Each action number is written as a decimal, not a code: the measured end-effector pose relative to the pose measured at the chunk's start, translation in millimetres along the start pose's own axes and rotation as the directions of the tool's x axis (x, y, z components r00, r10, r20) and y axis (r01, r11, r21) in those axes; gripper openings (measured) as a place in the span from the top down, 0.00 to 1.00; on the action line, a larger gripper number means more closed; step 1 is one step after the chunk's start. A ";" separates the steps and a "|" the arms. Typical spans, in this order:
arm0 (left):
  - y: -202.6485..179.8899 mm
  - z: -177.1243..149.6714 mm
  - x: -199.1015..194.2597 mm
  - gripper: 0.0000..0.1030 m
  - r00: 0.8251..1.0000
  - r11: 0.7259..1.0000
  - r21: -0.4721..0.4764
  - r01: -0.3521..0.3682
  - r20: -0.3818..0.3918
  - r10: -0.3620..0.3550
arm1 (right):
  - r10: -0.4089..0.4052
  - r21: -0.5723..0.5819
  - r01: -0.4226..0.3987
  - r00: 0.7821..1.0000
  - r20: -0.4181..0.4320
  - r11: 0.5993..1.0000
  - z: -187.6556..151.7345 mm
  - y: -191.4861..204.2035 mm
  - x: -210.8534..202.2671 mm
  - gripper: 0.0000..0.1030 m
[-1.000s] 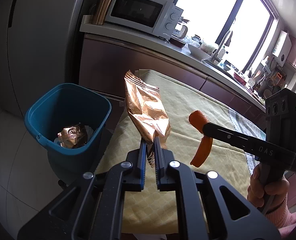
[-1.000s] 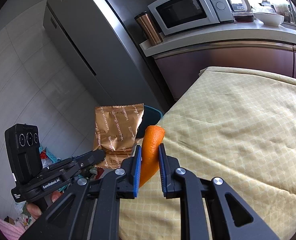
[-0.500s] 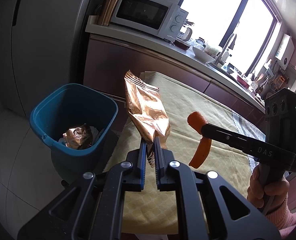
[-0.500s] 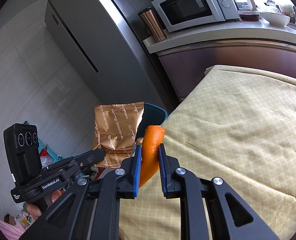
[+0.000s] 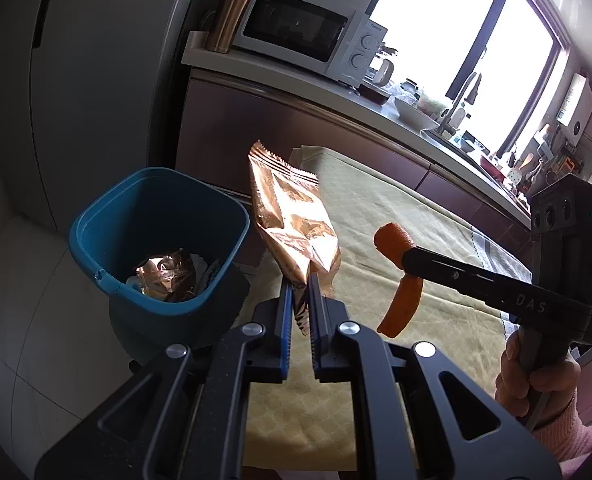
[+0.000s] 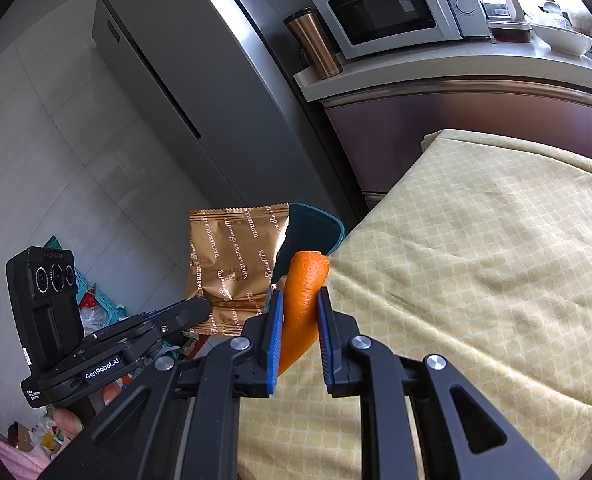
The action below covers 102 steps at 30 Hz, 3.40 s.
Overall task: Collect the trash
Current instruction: 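Bring the held packet and peel over the teal bin opening, then open the left tool to drop the packet while the right tool drops the peel into the bin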
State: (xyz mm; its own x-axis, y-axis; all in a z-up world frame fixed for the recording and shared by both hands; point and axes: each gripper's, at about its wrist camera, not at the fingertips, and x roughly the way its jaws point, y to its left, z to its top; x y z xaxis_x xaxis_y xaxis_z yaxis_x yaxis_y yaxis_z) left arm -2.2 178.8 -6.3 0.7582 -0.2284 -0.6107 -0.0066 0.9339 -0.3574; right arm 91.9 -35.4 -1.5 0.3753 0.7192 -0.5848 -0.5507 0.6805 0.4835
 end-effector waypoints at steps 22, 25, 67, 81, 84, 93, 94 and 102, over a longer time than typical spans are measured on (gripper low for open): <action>14.7 5.1 -1.4 0.92 1.000 0.999 -0.020 -0.027 0.010 0.027 | 0.009 -0.015 -0.010 1.000 -0.018 1.000 6.8 11.5 14.3 0.85; 16.2 6.2 -1.5 0.92 0.999 0.999 -0.022 -0.030 0.012 0.030 | 0.009 -0.016 -0.009 1.000 -0.017 1.000 7.4 12.4 15.0 0.85; 84.1 15.1 43.1 0.92 0.982 0.974 -0.121 -0.190 -0.044 0.186 | -0.033 -0.045 0.027 0.989 -0.144 0.999 41.5 47.0 121.7 0.85; 106.5 15.3 66.6 0.92 0.970 0.962 -0.133 -0.237 -0.094 0.226 | -0.099 -0.063 0.087 0.970 -0.222 0.994 42.9 48.3 166.1 0.84; 110.5 14.4 72.4 0.92 0.968 0.961 -0.138 -0.242 -0.106 0.228 | -0.117 -0.066 0.104 0.964 -0.240 0.992 42.8 47.5 174.9 0.84; 126.8 7.2 93.7 0.91 0.964 0.953 -0.184 -0.240 -0.163 0.212 | -0.148 -0.069 0.135 0.953 -0.265 0.989 40.1 46.4 185.7 0.79; 128.3 5.6 95.6 0.90 0.963 0.952 -0.186 -0.241 -0.169 0.211 | -0.147 -0.067 0.133 0.954 -0.261 0.989 39.8 45.8 183.7 0.79; 113.9 2.2 81.5 0.74 0.968 0.960 -0.144 -0.240 -0.108 0.225 | -0.117 -0.084 0.103 0.975 -0.190 0.991 34.3 42.9 140.0 0.68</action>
State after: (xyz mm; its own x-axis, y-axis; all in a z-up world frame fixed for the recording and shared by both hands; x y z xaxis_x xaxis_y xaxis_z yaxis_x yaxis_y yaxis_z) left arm 60.3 267.2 -95.3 0.6619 -0.0405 -0.7485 -0.2815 0.9120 -0.2983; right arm 146.4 99.3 -40.3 0.2890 0.5946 -0.7503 -0.5701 0.7365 0.3641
